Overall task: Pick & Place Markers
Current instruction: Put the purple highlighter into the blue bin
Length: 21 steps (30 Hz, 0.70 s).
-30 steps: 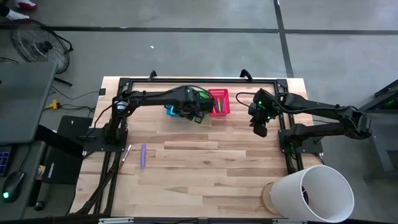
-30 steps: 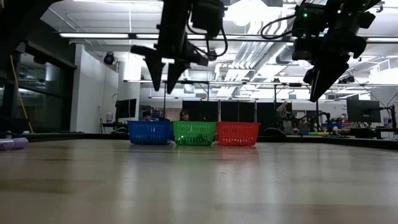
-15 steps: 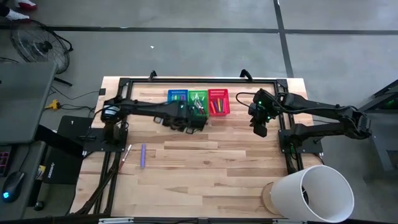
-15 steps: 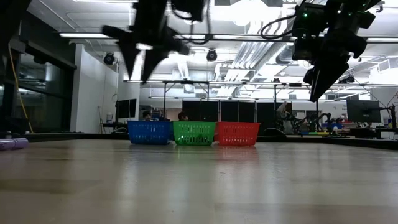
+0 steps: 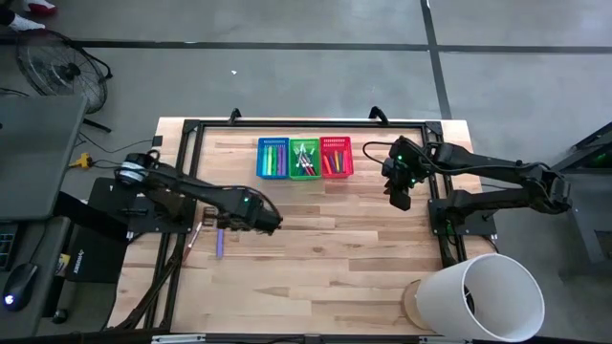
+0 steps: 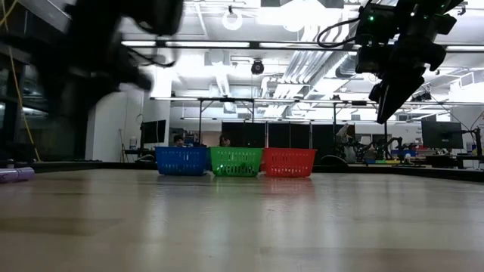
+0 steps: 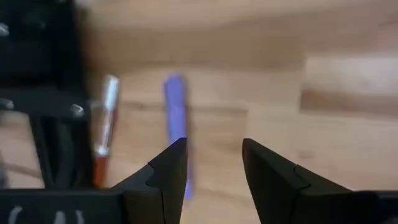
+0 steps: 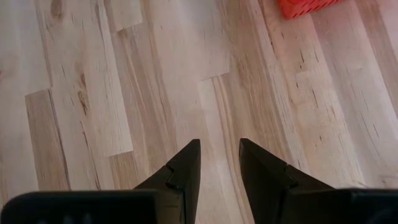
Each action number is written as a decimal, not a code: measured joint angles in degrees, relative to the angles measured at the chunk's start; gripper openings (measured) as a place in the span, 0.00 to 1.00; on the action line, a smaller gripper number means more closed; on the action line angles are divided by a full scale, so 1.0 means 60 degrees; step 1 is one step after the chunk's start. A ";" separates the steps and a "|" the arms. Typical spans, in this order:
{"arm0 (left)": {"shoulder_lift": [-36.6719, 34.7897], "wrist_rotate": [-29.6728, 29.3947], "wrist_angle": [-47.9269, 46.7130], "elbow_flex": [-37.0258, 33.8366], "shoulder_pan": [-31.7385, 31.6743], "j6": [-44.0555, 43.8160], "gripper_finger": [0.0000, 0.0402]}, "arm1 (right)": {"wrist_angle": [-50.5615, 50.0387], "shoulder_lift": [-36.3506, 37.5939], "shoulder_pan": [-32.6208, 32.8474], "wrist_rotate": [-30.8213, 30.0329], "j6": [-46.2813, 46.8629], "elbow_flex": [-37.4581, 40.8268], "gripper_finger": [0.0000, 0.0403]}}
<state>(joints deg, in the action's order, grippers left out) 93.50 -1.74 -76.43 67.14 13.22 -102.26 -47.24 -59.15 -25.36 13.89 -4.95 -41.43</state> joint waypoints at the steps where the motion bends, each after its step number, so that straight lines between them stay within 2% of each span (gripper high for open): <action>1: -0.0062 0.0264 0.0278 -0.0195 0.0068 -0.0131 0.38 | 0.0001 -0.0004 -0.0001 -0.0001 -0.0001 0.0000 0.25; 4: -0.0031 0.0954 0.1316 -0.0993 0.0308 -0.0724 0.38 | 0.0002 0.0003 0.0001 0.0001 -0.0002 0.0002 0.25; 5: -0.0037 0.0999 0.1246 -0.1258 0.0394 -0.0949 0.38 | -0.0002 -0.0001 0.0003 0.0001 -0.0002 0.0001 0.25; 8: -0.0170 0.1169 0.2513 -0.1778 0.0649 -0.1528 0.38 | -0.0003 -0.0001 0.0000 -0.0001 0.0000 0.0004 0.25; 13: -0.0278 0.1226 0.2510 -0.2072 0.0894 -0.2400 0.38 | -0.0006 -0.0001 0.0001 0.0003 0.0000 0.0002 0.25; 21: -0.0278 0.1255 0.1898 -0.2106 0.0928 -0.2319 0.38 | 0.0003 -0.0001 0.0001 0.0003 0.0000 0.0004 0.25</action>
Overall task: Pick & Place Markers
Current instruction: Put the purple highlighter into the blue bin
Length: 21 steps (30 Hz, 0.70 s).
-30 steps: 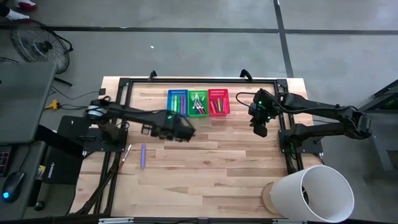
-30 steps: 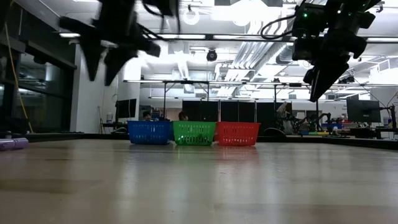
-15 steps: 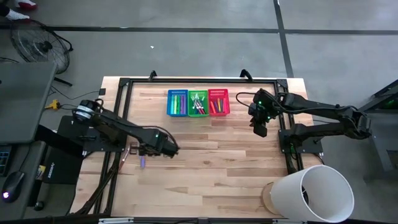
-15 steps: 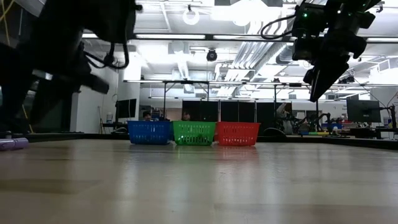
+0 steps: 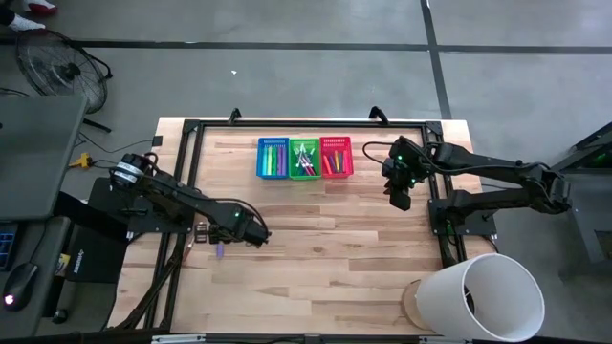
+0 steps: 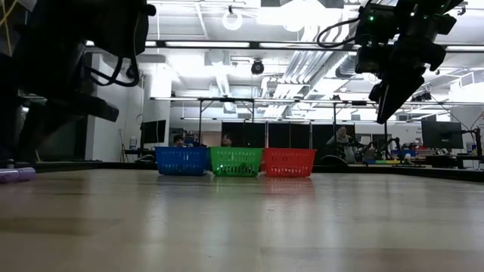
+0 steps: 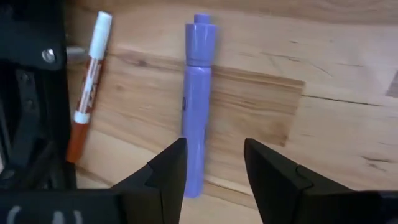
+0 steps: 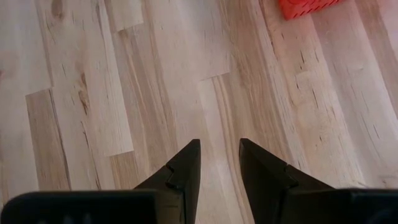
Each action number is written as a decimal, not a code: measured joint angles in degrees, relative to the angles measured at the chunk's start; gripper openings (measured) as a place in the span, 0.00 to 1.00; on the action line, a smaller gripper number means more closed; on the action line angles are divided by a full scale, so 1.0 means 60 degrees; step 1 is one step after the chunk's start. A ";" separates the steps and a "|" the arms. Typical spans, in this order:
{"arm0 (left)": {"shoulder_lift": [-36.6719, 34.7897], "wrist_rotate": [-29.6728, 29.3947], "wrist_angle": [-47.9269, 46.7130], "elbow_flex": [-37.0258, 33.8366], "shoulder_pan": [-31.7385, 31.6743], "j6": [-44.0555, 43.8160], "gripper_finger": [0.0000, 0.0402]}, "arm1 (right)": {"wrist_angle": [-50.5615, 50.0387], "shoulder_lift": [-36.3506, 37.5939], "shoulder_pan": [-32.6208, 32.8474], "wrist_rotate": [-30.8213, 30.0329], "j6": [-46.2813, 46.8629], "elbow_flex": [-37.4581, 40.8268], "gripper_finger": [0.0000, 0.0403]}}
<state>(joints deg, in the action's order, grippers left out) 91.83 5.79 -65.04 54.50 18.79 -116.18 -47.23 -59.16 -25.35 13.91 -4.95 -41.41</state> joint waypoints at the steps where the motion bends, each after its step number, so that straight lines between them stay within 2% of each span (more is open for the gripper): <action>1: 0.0000 -0.0016 -0.0033 0.0003 0.0000 0.0141 0.39 | 0.0007 0.0001 0.0002 -0.0001 0.0000 0.0000 0.25; 9: 0.0000 -0.0182 -0.0152 -0.0003 -0.0004 0.0523 0.54 | 0.0012 0.0001 0.0001 0.0000 -0.0004 0.0000 0.25; 13: 0.0007 -0.0074 0.0073 -0.0409 -0.0010 0.0428 0.55 | 0.0064 0.0001 0.0002 0.0000 -0.0041 0.0000 0.25; 21: -0.0219 0.0325 0.1958 -0.1623 -0.0004 0.0336 0.55 | 0.0057 0.0001 -0.0001 0.0000 -0.0073 0.0000 0.25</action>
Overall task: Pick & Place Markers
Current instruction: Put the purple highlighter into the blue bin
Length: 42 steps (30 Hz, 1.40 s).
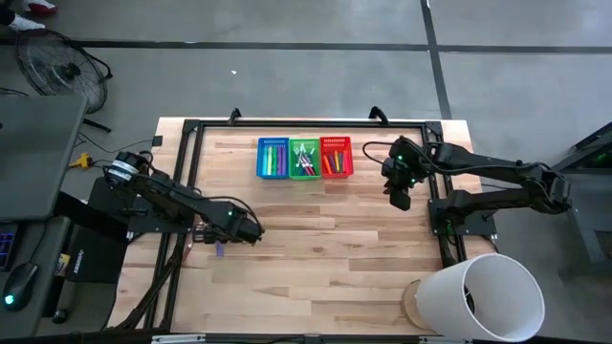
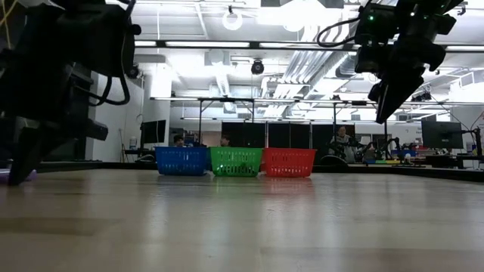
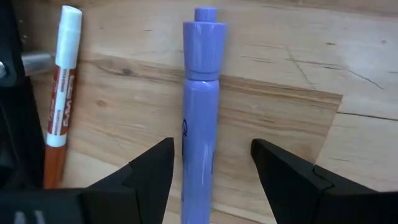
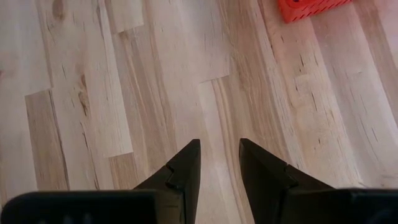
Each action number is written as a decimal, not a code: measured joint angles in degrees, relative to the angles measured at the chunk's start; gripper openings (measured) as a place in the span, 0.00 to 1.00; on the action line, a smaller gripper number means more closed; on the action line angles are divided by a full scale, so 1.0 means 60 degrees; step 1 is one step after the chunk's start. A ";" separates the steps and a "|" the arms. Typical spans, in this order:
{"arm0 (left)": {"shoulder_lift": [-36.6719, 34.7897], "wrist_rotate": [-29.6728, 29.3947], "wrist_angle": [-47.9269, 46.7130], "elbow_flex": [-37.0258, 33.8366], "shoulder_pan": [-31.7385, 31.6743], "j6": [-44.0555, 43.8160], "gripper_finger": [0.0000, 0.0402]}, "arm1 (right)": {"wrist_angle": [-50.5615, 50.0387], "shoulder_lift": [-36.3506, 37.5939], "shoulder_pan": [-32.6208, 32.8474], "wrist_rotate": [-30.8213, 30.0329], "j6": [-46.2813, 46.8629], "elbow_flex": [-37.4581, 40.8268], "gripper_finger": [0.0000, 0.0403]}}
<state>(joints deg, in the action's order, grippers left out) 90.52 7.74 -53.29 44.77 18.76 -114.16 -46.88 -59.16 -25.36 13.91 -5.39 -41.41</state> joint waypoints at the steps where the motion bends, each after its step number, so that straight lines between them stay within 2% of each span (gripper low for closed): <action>1: -0.0004 0.0065 0.0060 -0.0061 -0.0004 -0.0018 0.55 | 0.0007 0.0000 -0.0001 0.0000 0.0000 0.0000 0.25; 6: -0.0022 0.0263 0.0458 -0.0388 -0.0014 0.0648 0.55 | -0.0001 -0.0004 -0.0001 0.0000 0.0010 0.0000 0.25; 9: -0.0040 0.0372 0.0758 -0.0584 -0.0018 0.0741 0.51 | 0.0003 -0.0002 0.0001 0.0000 0.0016 0.0000 0.25; 20: -0.0033 0.0588 0.1811 -0.0678 -0.0018 0.0761 0.25 | -0.0002 -0.0004 0.0001 0.0000 0.0033 0.0000 0.25; 24: -0.0033 0.0594 0.2224 -0.0694 -0.0010 0.0727 0.19 | -0.0002 -0.0004 0.0003 -0.0003 0.0033 0.0000 0.25; 42: -0.0036 0.0234 0.2658 -0.0691 0.0004 0.0479 0.16 | 0.0180 -0.0004 0.0003 -0.0001 0.0004 0.0000 0.25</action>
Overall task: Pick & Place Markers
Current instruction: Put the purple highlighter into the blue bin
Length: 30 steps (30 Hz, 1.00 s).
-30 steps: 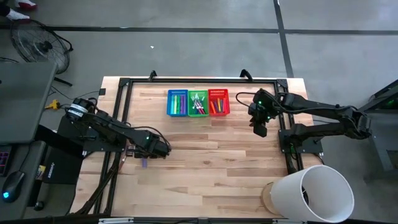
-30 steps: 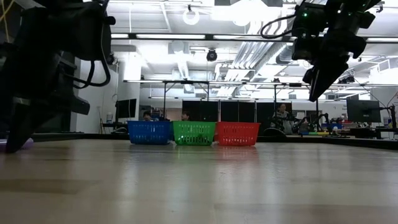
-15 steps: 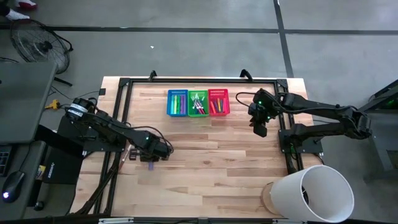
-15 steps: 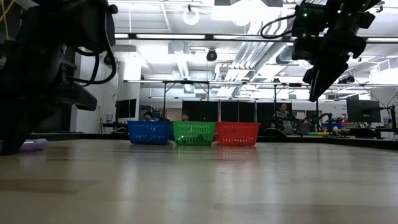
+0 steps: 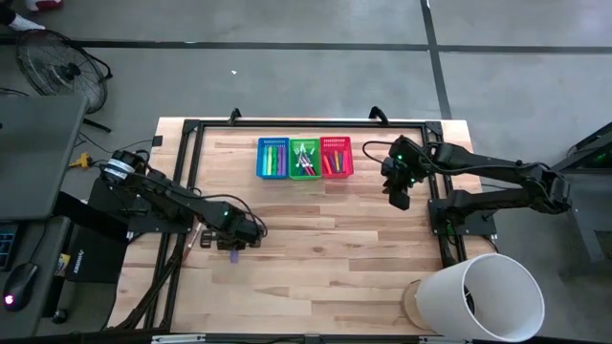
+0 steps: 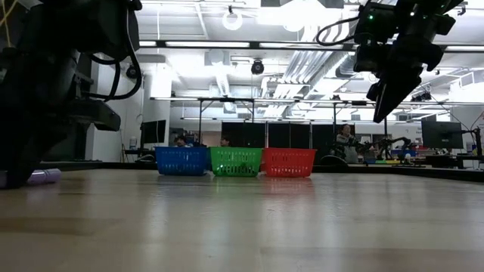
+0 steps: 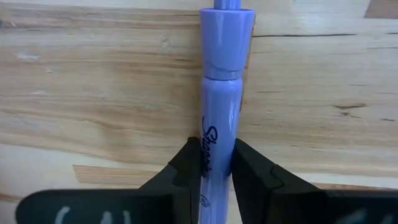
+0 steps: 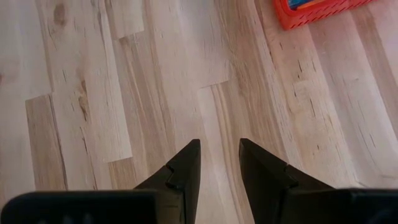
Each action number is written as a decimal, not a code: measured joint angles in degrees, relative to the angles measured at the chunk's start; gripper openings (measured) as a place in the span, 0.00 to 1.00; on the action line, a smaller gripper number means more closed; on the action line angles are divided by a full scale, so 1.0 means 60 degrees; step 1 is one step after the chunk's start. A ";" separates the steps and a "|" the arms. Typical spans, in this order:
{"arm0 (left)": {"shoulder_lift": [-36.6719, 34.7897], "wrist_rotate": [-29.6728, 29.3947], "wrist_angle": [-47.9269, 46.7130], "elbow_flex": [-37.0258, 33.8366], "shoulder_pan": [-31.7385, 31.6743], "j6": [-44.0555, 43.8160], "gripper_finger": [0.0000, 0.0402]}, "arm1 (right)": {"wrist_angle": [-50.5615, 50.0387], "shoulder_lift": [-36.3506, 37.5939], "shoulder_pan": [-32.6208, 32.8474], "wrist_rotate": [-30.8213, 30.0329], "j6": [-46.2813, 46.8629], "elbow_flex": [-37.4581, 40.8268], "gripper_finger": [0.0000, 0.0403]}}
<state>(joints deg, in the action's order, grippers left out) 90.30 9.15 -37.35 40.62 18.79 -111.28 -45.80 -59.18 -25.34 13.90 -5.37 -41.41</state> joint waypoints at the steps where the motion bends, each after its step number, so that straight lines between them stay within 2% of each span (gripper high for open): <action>1: 0.0000 -0.0007 -0.0012 0.0000 0.0000 0.0000 0.16 | 0.0000 0.0000 -0.0001 -0.0002 0.0000 0.0000 0.25; 13: 0.0000 -0.0178 -0.0159 0.0016 0.0004 0.0003 0.16 | 0.0000 0.0000 -0.0004 -0.0002 0.0000 0.0000 0.25; 23: 0.0120 -0.0823 -0.1155 0.0928 0.0015 0.0290 0.15 | 0.0004 0.0000 0.0000 -0.0002 -0.0011 0.0000 0.25; 30: 0.0127 -0.2278 -0.0855 0.1302 -0.0102 0.0222 0.14 | 0.0033 0.0004 0.0000 -0.0002 -0.0044 0.0000 0.25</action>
<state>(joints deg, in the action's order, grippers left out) 91.07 -4.52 -42.48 48.43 18.18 -109.95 -45.61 -59.16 -25.34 13.89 -5.63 -41.41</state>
